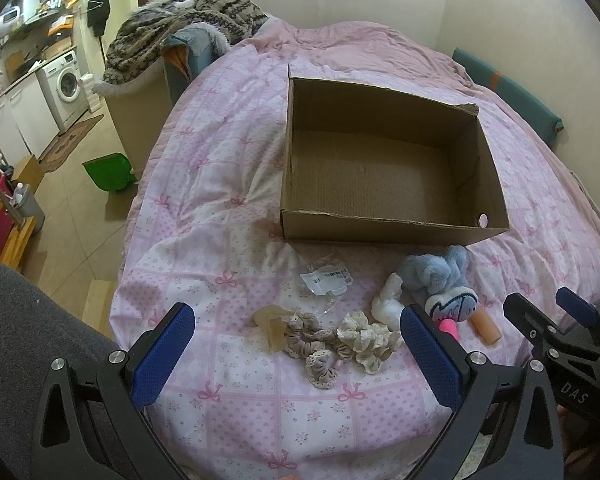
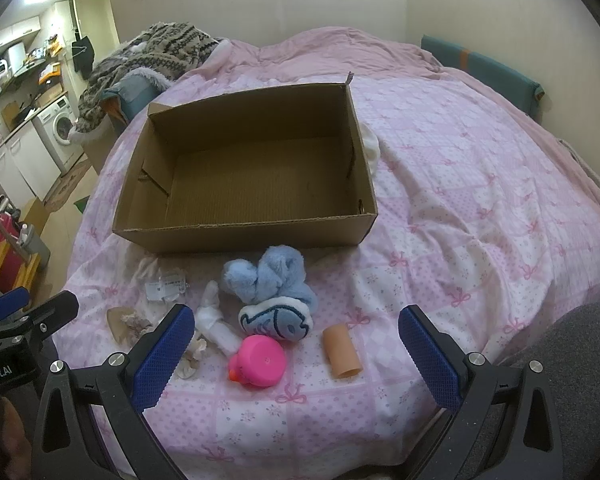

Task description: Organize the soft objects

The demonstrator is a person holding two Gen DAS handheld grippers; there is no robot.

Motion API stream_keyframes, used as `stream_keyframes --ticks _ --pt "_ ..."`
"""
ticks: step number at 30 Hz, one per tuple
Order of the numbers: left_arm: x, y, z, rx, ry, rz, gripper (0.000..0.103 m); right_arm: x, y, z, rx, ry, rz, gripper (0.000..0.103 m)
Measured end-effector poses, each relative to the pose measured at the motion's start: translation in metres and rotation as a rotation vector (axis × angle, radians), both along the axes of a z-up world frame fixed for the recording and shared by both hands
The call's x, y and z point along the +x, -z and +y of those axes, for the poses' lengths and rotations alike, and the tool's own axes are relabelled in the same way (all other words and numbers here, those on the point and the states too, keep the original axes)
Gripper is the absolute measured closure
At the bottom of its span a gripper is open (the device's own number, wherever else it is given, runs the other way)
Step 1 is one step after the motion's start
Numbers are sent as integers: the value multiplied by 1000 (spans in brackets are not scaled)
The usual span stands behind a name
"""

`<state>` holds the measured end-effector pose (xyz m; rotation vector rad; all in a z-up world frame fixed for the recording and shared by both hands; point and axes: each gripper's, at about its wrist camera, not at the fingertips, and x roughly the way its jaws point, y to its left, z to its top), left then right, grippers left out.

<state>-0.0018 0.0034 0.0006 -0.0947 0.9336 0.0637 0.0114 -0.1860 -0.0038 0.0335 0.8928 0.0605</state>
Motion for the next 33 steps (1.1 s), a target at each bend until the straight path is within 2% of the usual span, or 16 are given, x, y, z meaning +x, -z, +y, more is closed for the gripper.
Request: stream_keyframes --ticks 23,28,33 --pt "1 1 -1 1 -3 8 0 1 1 2 -5 -3 16 0" --pt "2 4 -2 12 -6 17 0 5 0 -4 42 -2 67 0" --pt "5 8 2 2 -25 40 0 26 7 -31 216 -2 229 0"
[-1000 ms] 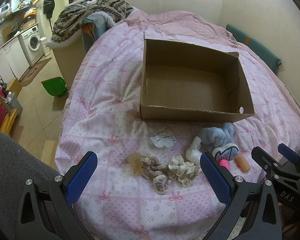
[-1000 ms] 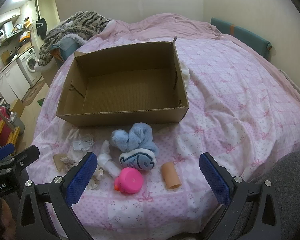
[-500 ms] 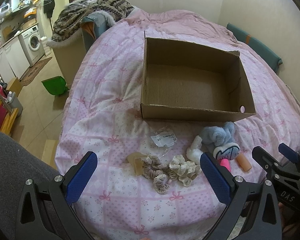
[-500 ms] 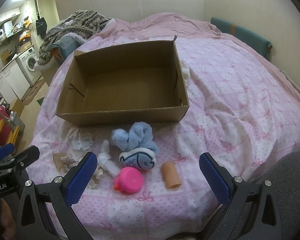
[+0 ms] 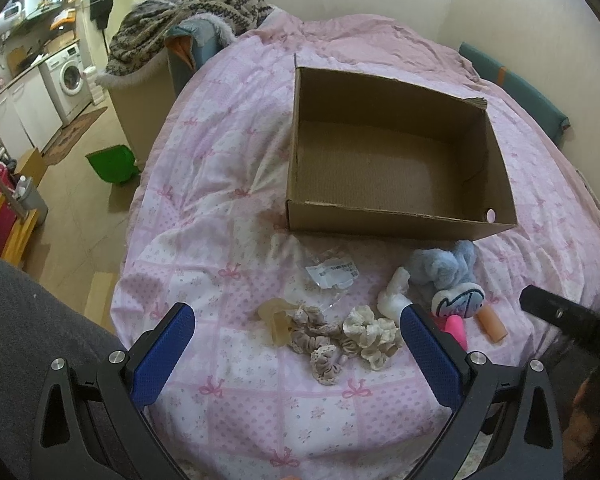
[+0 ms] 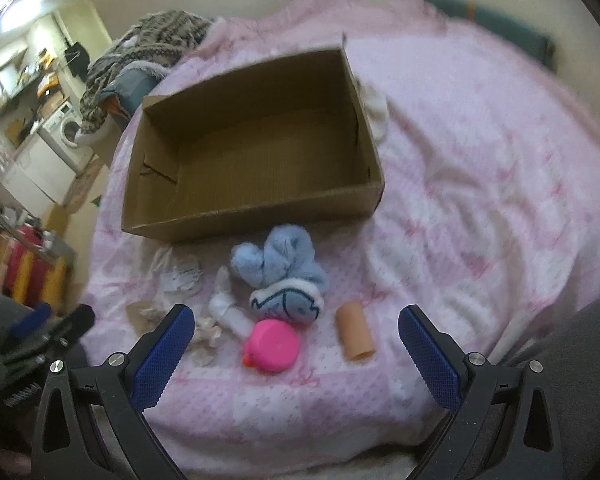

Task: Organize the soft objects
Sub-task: 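Grasp the beige cylindrical sponge with the right gripper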

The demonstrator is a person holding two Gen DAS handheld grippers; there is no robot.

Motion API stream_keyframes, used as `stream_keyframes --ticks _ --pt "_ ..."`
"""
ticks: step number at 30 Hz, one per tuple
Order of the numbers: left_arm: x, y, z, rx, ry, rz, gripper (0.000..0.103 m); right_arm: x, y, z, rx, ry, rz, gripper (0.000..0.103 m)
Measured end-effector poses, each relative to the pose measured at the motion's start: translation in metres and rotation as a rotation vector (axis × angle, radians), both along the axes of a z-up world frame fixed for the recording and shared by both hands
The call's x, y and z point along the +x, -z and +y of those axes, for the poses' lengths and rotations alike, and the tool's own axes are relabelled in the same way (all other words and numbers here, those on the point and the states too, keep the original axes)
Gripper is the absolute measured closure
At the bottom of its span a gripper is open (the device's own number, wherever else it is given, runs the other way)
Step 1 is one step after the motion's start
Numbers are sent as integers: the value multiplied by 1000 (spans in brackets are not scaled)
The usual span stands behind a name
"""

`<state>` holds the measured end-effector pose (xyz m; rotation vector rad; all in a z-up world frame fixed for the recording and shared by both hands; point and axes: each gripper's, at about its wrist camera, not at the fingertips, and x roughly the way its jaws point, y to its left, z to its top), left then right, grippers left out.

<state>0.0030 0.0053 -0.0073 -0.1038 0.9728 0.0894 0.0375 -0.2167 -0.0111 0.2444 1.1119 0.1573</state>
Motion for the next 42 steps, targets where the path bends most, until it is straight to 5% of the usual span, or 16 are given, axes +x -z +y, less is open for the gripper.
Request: stream_keyframes --ticks 4,11,15,20,25,29,36,42 --pt "2 4 3 -6 -15 24 0 17 20 -22 77 53 146 0" --pt "5 8 8 -30 -24 56 0 35 64 -36 164 107 337 33" --pt "6 8 8 -33 -22 58 0 39 84 -30 91 104 390 49" --pt "8 10 11 -34 -29 72 0 38 88 -24 -4 98 370 94" --pt "15 14 13 -33 -34 123 0 32 69 -29 49 116 305 97" --pt "24 9 26 -28 -71 142 0 32 39 -35 143 115 169 97" --pt "58 16 58 -135 -158 250 1 36 26 -37 239 72 96 97" --pt "83 45 51 -176 -143 391 30 35 27 -33 249 58 90 97"
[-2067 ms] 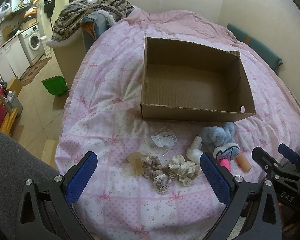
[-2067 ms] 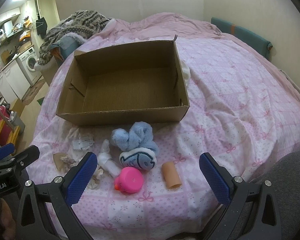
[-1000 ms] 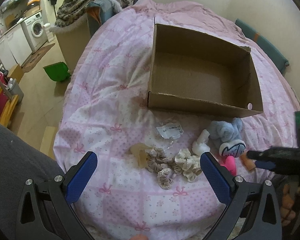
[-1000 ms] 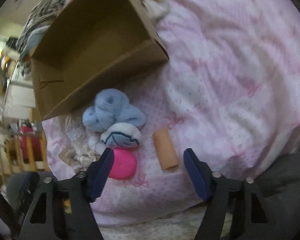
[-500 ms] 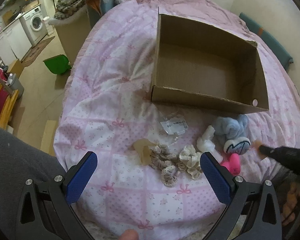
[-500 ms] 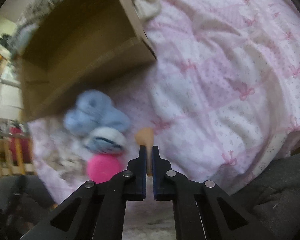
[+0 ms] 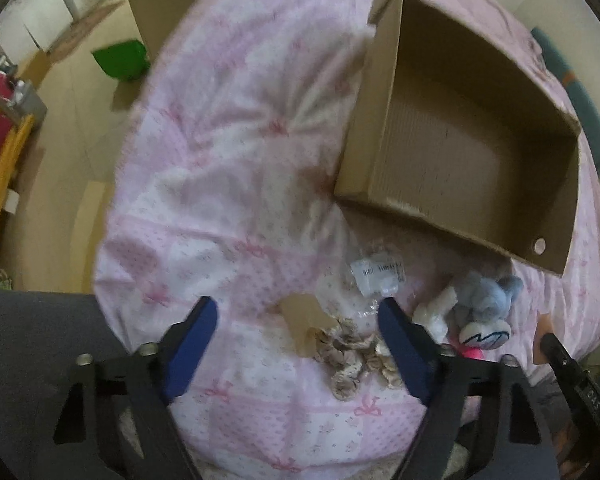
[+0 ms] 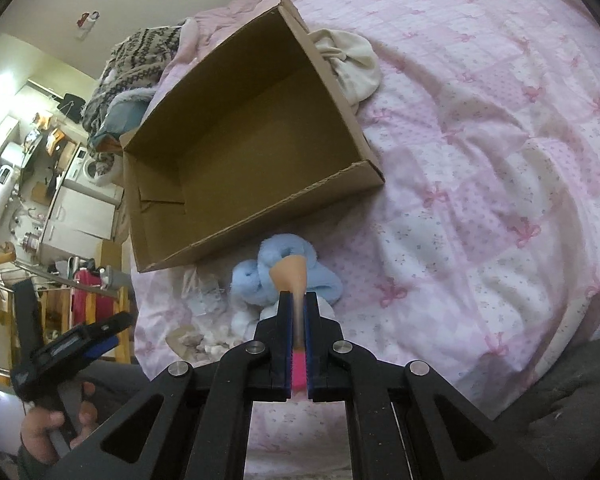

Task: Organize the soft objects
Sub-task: 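Grasp the beige cylindrical sponge with the right gripper, then carry the beige sponge into the box and open the right gripper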

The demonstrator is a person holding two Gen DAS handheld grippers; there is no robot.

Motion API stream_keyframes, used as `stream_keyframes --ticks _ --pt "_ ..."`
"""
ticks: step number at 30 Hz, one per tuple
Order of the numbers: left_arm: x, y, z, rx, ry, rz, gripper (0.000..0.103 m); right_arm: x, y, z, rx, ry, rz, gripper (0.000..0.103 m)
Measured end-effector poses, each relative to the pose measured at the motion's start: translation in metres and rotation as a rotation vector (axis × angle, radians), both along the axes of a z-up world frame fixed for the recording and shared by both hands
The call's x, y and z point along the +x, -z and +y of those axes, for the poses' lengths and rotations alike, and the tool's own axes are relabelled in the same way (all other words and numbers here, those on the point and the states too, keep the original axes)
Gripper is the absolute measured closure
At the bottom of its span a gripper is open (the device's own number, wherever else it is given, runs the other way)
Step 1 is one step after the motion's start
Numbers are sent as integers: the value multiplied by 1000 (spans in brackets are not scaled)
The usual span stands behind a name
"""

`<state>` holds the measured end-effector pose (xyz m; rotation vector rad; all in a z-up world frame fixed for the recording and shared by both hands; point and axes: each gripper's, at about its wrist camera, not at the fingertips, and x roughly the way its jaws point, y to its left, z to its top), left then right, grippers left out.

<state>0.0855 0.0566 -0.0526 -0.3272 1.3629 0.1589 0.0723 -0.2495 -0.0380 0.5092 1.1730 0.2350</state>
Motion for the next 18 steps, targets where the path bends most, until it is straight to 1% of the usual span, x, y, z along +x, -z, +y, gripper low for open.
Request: stream_keyframes --ticks 3,4,6,8,9,10,11,12,13,15,18 --pt "4 17 -6 -12 5 60 38 -4 -1 1 2 -9 -4 97" --pt "4 22 -7 -10 0 72 43 -4 -1 2 1 -12 -4 97" --pt "6 33 -5 -5 -19 91 48 -4 -1 3 5 -16 -5 97" --pt "7 43 -3 -7 -29 109 61 -3 -1 4 5 -18 -7 97" --pt "7 48 -3 -17 -34 119 62 -3 -1 4 6 -19 -6 97" --pt "6 52 -1 -33 -41 128 69 -3 0 5 9 -22 -5 97" --pt "5 55 0 -50 -51 133 82 -3 0 6 11 -24 -2 97" --pt "4 57 2 -64 -61 139 87 -3 1 7 12 -27 0 97" --pt "3 57 4 -75 -71 135 95 -3 1 7 12 -30 2 97" --pt "0 50 6 -82 -73 97 97 -2 1 9 12 -34 3 97" --pt "-2 39 9 -49 -57 47 97 -2 1 9 14 -37 2 97"
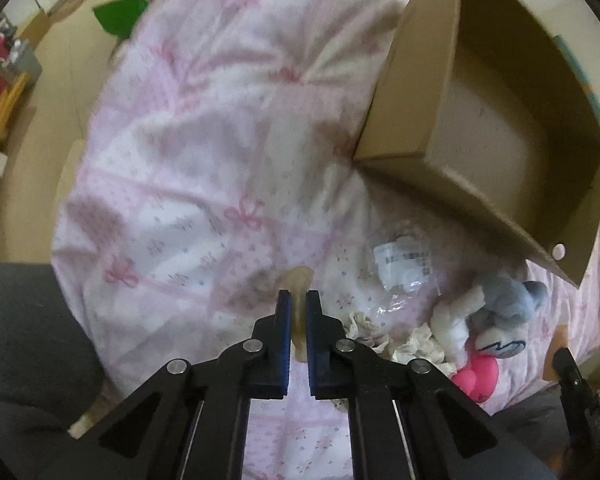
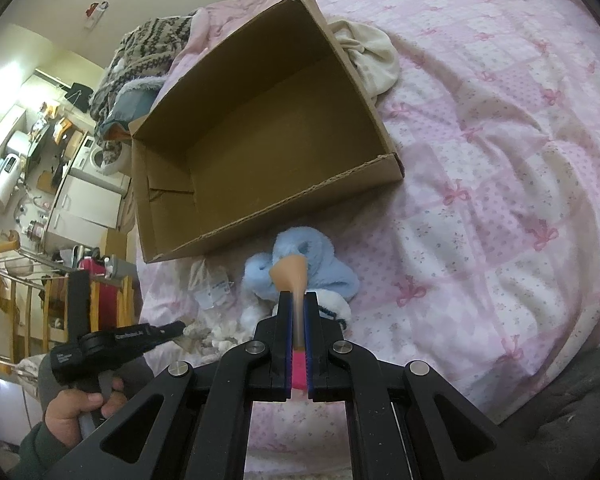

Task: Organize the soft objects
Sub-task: 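Carry the beige sponge into the box and open the right gripper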

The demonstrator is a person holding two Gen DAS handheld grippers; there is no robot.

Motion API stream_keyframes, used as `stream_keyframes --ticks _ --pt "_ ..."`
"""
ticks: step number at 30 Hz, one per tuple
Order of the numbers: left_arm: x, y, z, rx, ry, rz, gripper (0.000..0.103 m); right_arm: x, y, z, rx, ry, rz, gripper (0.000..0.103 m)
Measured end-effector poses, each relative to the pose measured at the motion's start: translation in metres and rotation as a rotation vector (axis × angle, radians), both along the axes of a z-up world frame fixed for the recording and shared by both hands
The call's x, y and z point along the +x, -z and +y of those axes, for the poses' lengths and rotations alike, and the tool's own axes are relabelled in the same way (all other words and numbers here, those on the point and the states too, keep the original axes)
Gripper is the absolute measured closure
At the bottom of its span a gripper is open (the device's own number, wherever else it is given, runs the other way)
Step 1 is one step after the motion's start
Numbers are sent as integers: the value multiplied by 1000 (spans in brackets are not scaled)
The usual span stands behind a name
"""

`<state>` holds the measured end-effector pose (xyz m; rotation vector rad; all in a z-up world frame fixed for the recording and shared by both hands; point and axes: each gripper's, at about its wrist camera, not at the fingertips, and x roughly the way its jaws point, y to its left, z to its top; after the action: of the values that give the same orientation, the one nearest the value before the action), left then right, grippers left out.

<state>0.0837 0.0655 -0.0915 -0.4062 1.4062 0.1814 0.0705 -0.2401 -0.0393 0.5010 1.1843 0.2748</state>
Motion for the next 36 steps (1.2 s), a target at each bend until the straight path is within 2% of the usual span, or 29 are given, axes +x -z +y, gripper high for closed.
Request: stream_keyframes --ticks 7,13,17,21,24,29,36 --pt "-12 -45 -8 100 74 -125 97 -5 -8 7 -2 -27 -38 97" --pt "-12 -94 -13 127 117 -255 97 -10 -44 16 -19 -75 -149 97" --pt "-2 -125 -21 144 157 -342 97 -3 -70 24 -31 -102 -209 97" --pt "18 -140 -36 162 218 -424 97 16 -87 26 -37 -116 -251 97" --pt "35 -152 -49 208 270 -508 97 33 -95 29 -52 -124 -286 97" --pt "60 -149 -63 258 306 -580 97 58 -91 30 -82 -126 -318 97" --pt "82 -100 -68 218 314 -543 97 77 -50 25 -92 -94 -256 96"
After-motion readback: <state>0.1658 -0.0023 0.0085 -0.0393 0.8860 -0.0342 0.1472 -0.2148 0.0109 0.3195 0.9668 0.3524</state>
